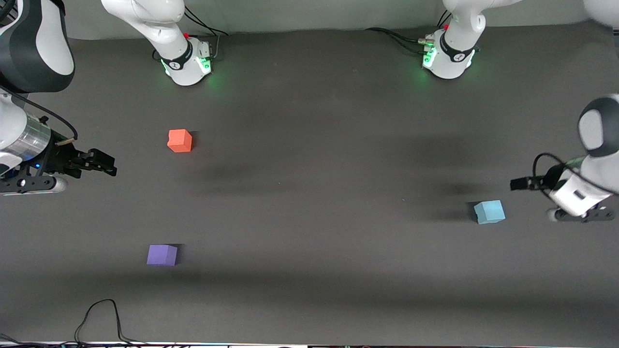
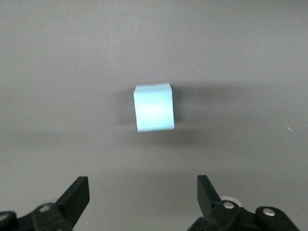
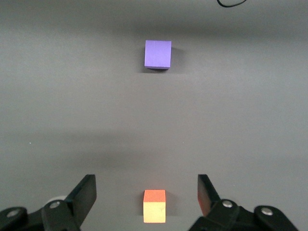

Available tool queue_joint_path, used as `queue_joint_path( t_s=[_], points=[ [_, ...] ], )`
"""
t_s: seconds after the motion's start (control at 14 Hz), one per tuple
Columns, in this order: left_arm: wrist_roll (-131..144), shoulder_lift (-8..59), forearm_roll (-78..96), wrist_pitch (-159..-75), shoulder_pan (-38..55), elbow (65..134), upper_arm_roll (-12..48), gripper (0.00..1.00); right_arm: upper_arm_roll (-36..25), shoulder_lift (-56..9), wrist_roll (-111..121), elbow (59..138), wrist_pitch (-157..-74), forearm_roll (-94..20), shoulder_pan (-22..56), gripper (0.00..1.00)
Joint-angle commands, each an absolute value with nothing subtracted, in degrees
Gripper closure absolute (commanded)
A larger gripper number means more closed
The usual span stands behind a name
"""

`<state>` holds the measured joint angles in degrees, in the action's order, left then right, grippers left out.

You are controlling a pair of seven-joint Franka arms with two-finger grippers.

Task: Place blue block between orange and purple blocks
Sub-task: 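Lower the left gripper onto the light blue cube and close it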

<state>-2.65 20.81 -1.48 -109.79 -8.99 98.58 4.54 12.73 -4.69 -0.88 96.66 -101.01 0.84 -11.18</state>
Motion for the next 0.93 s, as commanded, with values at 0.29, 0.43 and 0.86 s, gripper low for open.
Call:
queue_joint_path(
  t_s=[0.29,0.43,0.86],
  points=[
    [-3.4,32.5,-1.2,-122.1,-9.4,97.6,4.7,0.00,12.3,-3.2,0.4,98.5,-101.7,0.3,-11.0,0.06],
    [-3.1,36.1,-1.2,-126.4,-9.4,97.8,4.7,0.00,12.3,-3.2,0.4,98.5,-101.7,0.3,-11.0,0.06],
    [-2.5,38.1,-1.1,-126.7,-9.7,98.6,4.7,0.01,12.3,-3.1,0.4,98.5,-101.5,0.1,-11.1,0.06]
  ],
)
